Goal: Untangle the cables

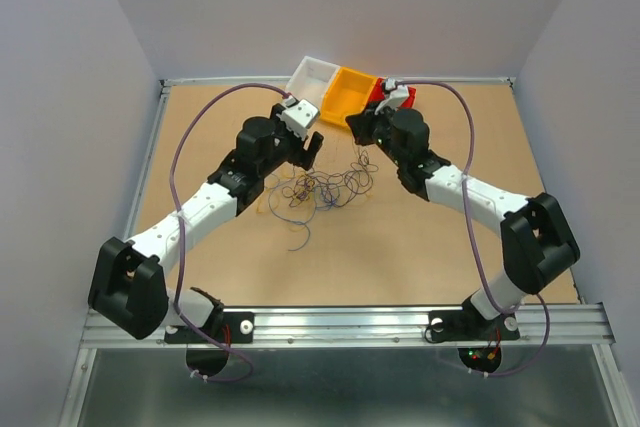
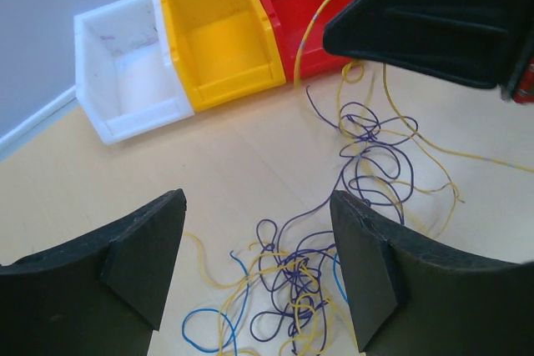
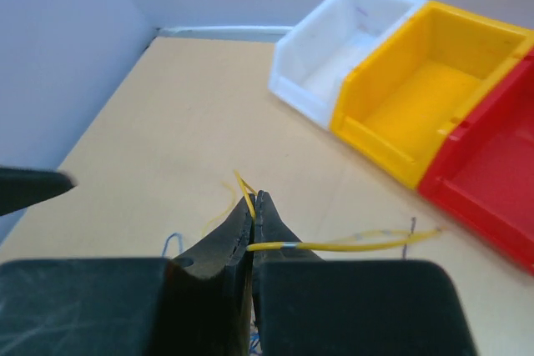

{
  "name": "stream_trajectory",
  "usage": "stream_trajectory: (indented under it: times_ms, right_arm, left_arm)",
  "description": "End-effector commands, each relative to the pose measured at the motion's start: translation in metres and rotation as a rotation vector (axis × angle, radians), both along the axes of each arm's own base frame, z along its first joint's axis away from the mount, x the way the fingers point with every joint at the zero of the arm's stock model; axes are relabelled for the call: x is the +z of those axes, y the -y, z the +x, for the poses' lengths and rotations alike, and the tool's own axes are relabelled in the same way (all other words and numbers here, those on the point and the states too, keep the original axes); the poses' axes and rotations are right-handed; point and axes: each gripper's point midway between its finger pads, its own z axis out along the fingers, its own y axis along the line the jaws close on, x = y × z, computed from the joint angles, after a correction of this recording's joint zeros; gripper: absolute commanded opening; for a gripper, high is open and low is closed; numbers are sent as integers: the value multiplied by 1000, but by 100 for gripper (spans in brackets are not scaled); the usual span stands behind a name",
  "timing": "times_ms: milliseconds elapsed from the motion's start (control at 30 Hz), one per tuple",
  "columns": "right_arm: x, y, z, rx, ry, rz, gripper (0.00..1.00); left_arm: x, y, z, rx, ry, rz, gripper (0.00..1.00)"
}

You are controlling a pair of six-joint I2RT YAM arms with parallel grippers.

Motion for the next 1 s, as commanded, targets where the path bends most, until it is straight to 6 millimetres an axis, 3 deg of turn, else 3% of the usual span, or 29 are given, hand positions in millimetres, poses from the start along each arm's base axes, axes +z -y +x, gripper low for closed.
stream_trajectory:
  times_ms: [0,167,200,233,300,367,400,433,500,700,833,867,967]
  right_arm:
    - [28,30,41,-126,-11,60,1]
    - [30,57,77,-253,-24,42,0]
    - [20,65,86,-284,-45,22,1]
    - [28,69,94,-307,-29,23,1]
    - [19,78,109,-351,-40,6,1]
    - [27,88,122,-410,-26,-8,1]
    - [13,90,130,-432,-43,-36,1]
    - [21,96,136,-476,-26,-35,1]
    - [5,103,146,-528,-40,-67,1]
    - [9,133,168,-706,-11,-104,0]
    - [6,143,181,-758,-6,-132,1]
    - [-5,149,183,-787,-23,-153,0]
    - [-9,165,187,-863,-39,-183,1]
  left_arm:
    - [30,-8,2,36,84,-61,82]
    - [29,-11,5,57,84,-56,82]
    - [28,-12,6,62,82,-55,82]
    - [30,-12,6,66,87,-56,82]
    - [29,-11,6,63,85,-55,82]
    - [29,-12,6,64,86,-53,82]
    - [30,-12,6,66,88,-55,82]
    - [29,-13,7,70,86,-52,82]
    - [30,-13,7,72,88,-55,82]
    - [29,-14,7,75,86,-53,82]
    - [27,-13,8,73,85,-49,82]
    - [26,-12,7,70,82,-48,82]
    - [26,-12,9,72,81,-47,82]
